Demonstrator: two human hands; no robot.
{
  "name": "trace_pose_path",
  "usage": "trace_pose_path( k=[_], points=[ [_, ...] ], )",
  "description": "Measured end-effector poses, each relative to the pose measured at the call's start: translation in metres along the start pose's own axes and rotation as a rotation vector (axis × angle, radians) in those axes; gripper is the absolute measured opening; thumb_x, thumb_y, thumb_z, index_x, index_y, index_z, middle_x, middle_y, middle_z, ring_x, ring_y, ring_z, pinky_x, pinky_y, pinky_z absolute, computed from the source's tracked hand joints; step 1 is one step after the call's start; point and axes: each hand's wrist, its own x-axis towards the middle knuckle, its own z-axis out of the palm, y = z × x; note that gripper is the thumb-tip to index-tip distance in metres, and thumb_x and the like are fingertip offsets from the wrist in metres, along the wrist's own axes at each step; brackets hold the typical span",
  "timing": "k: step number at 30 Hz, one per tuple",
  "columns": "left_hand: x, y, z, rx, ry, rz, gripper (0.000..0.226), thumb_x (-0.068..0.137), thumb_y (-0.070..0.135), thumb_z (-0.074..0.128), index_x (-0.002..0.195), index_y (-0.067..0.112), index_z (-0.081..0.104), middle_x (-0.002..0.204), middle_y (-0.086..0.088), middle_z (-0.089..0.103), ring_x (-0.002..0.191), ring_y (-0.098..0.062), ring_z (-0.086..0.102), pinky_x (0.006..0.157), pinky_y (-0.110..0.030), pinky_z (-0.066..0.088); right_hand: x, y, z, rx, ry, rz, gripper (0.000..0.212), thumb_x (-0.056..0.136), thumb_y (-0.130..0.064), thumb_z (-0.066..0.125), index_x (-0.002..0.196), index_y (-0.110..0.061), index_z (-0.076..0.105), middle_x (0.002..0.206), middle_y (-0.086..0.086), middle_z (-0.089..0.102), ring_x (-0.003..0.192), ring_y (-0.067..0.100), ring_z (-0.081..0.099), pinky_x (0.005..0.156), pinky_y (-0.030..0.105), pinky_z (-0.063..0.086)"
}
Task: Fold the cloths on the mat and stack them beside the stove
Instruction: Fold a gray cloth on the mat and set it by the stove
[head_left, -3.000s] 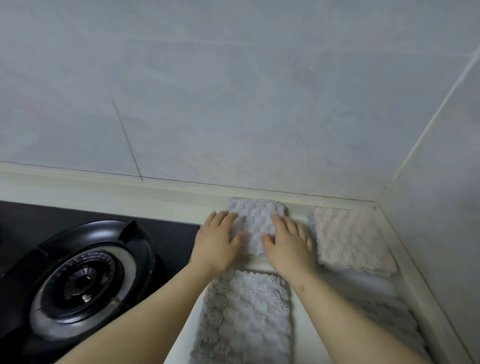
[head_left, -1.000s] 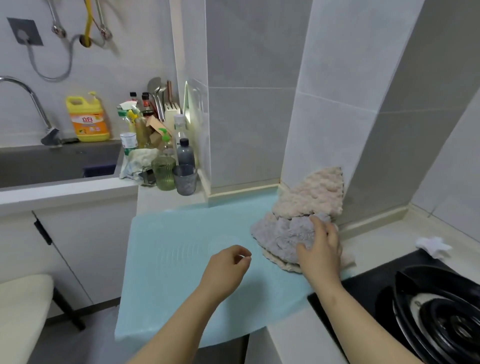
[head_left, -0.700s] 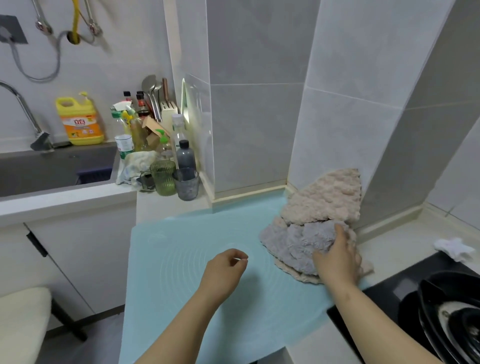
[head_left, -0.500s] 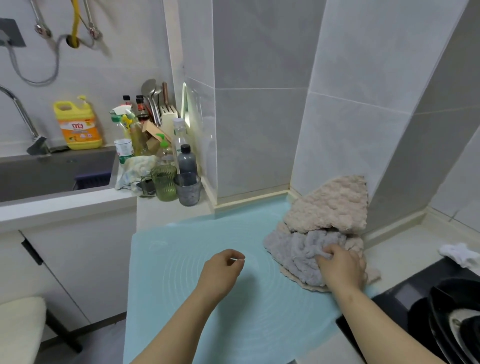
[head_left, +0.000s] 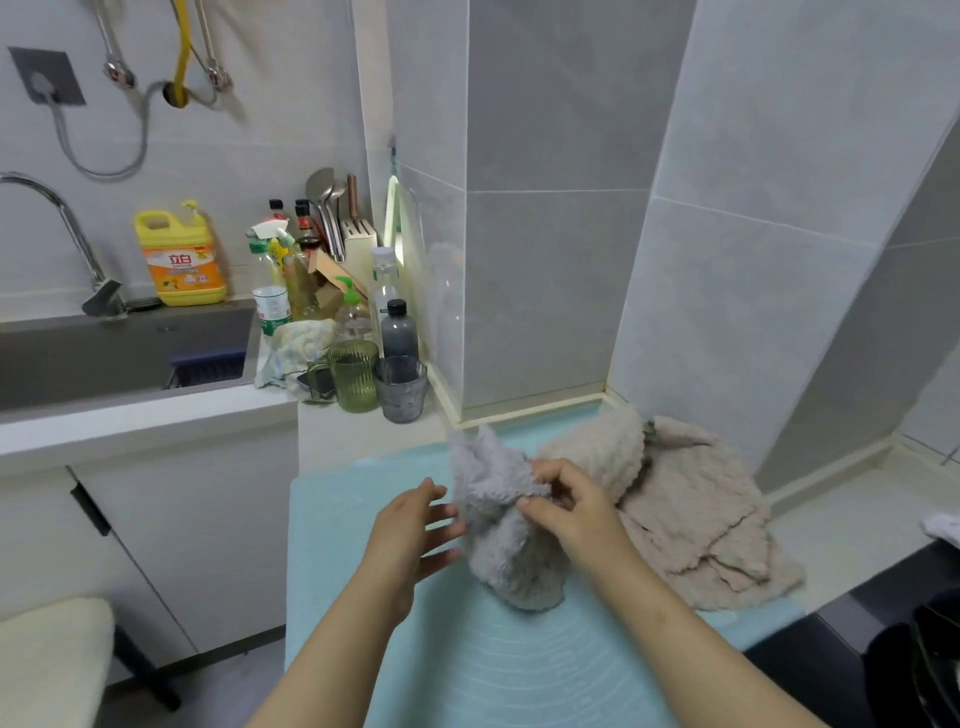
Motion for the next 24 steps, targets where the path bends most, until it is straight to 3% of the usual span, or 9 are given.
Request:
trace_pose_path(
  k=[4, 7, 10, 11, 13, 15, 17, 20, 24],
  points=[
    [0.004, -0.022, -0.018, 0.108, -0.021, -0.109, 0.035, 0.095, 0.040, 0.047, 0.107, 0.012, 0.063, 0.099, -0.011, 0.068, 0.083, -0.026, 0.064, 0.077, -0.038, 0.055, -0.017, 0.041, 0.027, -0.173, -0.301, 0.255, 0.025, 0.080, -0.026, 0.065, 0.057, -0.026, 0.055, 0.062, -0.011, 0.051, 0.064, 0.005, 0.047, 0.065, 0.023, 0.036],
    [0.005, -0.037, -0.020, 0.165, 0.036, -0.097, 0.029, 0.090, 0.028, 0.059, 0.114, 0.013, 0.051, 0.100, -0.010, 0.064, 0.079, -0.023, 0.061, 0.077, -0.036, 0.054, -0.025, 0.060, 0.035, -0.295, -0.192, 0.345, 0.034, 0.091, -0.031, 0.058, 0.063, -0.021, 0.042, 0.062, -0.007, 0.042, 0.060, 0.006, 0.039, 0.058, 0.024, 0.030],
    [0.008, -0.046, -0.019, 0.303, 0.015, -0.051, 0.034, 0.085, 0.009, 0.061, 0.116, 0.018, 0.047, 0.091, -0.005, 0.063, 0.072, -0.018, 0.060, 0.065, -0.028, 0.052, -0.023, 0.058, 0.040, -0.261, -0.003, 0.364, 0.018, 0.087, -0.031, 0.063, 0.089, -0.023, 0.048, 0.083, -0.005, 0.057, 0.075, 0.008, 0.054, 0.062, 0.019, 0.039],
    [0.011, -0.047, -0.019, 0.345, -0.001, -0.065, 0.033, 0.084, 0.005, 0.058, 0.113, 0.016, 0.050, 0.090, -0.006, 0.064, 0.072, -0.019, 0.061, 0.065, -0.030, 0.053, -0.020, 0.057, 0.041, -0.217, 0.011, 0.396, 0.028, 0.085, -0.029, 0.065, 0.103, -0.027, 0.044, 0.096, -0.002, 0.058, 0.085, 0.010, 0.057, 0.065, 0.018, 0.042],
    [0.014, -0.046, -0.021, 0.388, -0.029, -0.096, 0.025, 0.081, -0.001, 0.052, 0.103, 0.009, 0.060, 0.085, -0.009, 0.066, 0.070, -0.020, 0.062, 0.068, -0.031, 0.053, -0.017, 0.057, 0.044, -0.150, -0.077, 0.451, 0.054, 0.083, -0.024, 0.068, 0.122, -0.035, 0.032, 0.112, -0.003, 0.054, 0.104, 0.014, 0.057, 0.076, 0.018, 0.044],
    [0.017, -0.041, -0.025, 0.367, -0.039, -0.085, 0.020, 0.082, -0.004, 0.048, 0.091, 0.005, 0.064, 0.078, -0.010, 0.064, 0.064, -0.018, 0.056, 0.061, -0.029, 0.049, -0.016, 0.057, 0.048, -0.123, -0.212, 0.489, 0.050, 0.084, -0.015, 0.065, 0.128, -0.022, 0.044, 0.116, -0.009, 0.056, 0.109, 0.012, 0.056, 0.083, 0.018, 0.046],
    [0.016, -0.033, -0.027, 0.279, -0.049, -0.059, 0.023, 0.082, -0.006, 0.045, 0.088, 0.006, 0.064, 0.077, -0.011, 0.062, 0.063, -0.018, 0.053, 0.060, -0.027, 0.046, -0.016, 0.057, 0.052, -0.168, -0.264, 0.453, 0.033, 0.082, -0.009, 0.062, 0.114, -0.018, 0.060, 0.106, -0.007, 0.066, 0.099, 0.009, 0.062, 0.080, 0.019, 0.050],
    [0.016, -0.015, -0.032, 0.131, -0.051, 0.033, 0.027, 0.082, -0.010, 0.042, 0.092, 0.003, 0.064, 0.080, -0.013, 0.064, 0.068, -0.020, 0.055, 0.058, -0.025, 0.047, -0.009, 0.043, 0.057, -0.249, -0.149, 0.278, 0.024, 0.080, -0.009, 0.062, 0.086, -0.032, 0.060, 0.087, -0.011, 0.068, 0.084, 0.006, 0.063, 0.074, 0.021, 0.052],
    [0.021, 0.015, -0.041, -0.133, 0.005, 0.283, 0.030, 0.078, -0.020, 0.040, 0.092, -0.004, 0.062, 0.081, -0.013, 0.066, 0.076, -0.022, 0.059, 0.061, -0.024, 0.049, 0.010, 0.011, 0.070, -0.129, -0.039, -0.025, 0.021, 0.075, -0.011, 0.068, 0.081, -0.031, 0.064, 0.088, -0.004, 0.068, 0.084, 0.006, 0.063, 0.074, 0.022, 0.051]
  ],
)
